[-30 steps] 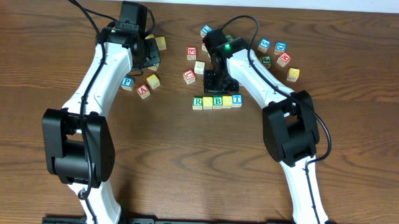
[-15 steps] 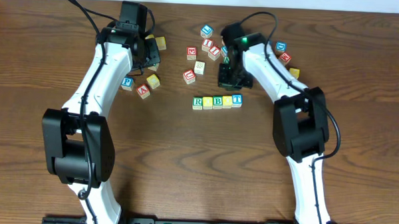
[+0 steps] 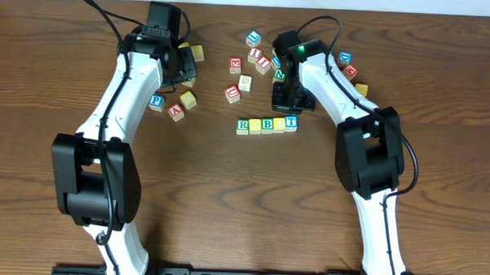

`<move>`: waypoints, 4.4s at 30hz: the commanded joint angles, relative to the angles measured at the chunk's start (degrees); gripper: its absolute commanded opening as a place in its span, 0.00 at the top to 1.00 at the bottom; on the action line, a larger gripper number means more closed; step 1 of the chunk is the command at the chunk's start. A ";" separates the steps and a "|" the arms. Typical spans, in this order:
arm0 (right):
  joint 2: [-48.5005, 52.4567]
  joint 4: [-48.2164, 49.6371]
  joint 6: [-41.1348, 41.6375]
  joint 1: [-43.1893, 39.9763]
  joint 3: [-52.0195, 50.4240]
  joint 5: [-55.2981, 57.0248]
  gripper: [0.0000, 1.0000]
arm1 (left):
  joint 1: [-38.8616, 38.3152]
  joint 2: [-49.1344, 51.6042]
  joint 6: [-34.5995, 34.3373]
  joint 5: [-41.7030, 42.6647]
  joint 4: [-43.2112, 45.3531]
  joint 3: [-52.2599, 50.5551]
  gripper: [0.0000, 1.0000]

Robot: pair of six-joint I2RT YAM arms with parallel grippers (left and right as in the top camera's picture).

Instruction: Spell out ROBOT

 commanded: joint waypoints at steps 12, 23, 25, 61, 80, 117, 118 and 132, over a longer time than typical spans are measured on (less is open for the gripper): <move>0.74 -1.22 -1.77 0.44 -0.28 1.01 0.99 | -0.02 -0.09 0.33 -0.72 -0.11 0.63 0.92; 0.74 -0.44 -3.50 0.55 -0.28 0.59 0.99 | -0.02 -0.09 0.33 -0.72 -0.09 0.63 0.92; 0.74 0.20 -3.89 0.55 -0.28 0.59 0.99 | -0.02 -0.09 0.33 -0.72 -0.09 0.63 0.92; -8.20 1.31 -5.92 -2.91 -11.26 0.57 0.99 | -0.02 -0.09 0.35 -0.72 0.07 0.63 0.92; -8.20 3.08 -6.03 -1.27 -12.44 0.13 0.99 | -0.02 -0.09 0.35 -0.72 0.07 0.63 0.92; -51.82 -5.33 -10.29 -17.18 -9.51 2.51 0.01 | 3.08 -13.73 3.93 -3.26 -0.22 3.15 0.02; -51.98 -5.31 -10.29 -17.18 -9.51 2.51 0.01 | 3.08 -13.73 3.93 -3.26 -0.22 3.15 0.02; -52.15 -4.79 -12.52 -17.33 -10.56 4.72 0.01 | 3.08 -13.73 3.93 -3.26 -0.22 3.15 0.02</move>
